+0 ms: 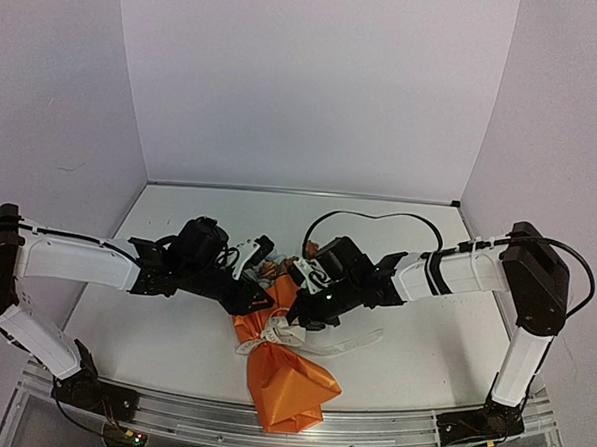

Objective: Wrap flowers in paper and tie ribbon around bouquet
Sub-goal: Cross the half-tied ribbon over the folded bouquet.

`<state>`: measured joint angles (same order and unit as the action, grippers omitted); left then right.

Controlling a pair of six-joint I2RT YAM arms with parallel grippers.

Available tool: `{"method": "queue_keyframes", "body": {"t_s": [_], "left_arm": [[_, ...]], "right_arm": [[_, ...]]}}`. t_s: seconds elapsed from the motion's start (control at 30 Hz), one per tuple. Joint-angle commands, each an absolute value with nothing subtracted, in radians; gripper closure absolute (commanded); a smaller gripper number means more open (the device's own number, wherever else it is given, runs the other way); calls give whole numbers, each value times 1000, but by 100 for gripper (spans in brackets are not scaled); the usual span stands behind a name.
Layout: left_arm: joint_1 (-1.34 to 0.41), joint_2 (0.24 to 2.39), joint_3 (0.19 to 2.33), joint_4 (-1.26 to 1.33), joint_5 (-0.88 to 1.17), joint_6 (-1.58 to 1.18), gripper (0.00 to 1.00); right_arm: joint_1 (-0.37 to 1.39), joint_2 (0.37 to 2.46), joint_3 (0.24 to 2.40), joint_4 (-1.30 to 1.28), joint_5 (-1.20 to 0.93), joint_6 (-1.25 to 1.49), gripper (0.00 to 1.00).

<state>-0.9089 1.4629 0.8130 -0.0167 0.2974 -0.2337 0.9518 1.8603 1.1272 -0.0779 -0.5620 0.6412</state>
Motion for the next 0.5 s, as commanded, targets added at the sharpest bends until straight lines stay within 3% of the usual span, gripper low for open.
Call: {"method": "queue_keyframes", "body": {"t_s": [0.0, 0.47], "left_arm": [[-908, 1472, 877, -25, 350, -222, 68], [-909, 1533, 932, -116, 407, -179, 67]], "right_arm": [[961, 1808, 1130, -84, -540, 616, 100], [963, 1808, 1140, -86, -542, 614, 100]]}}
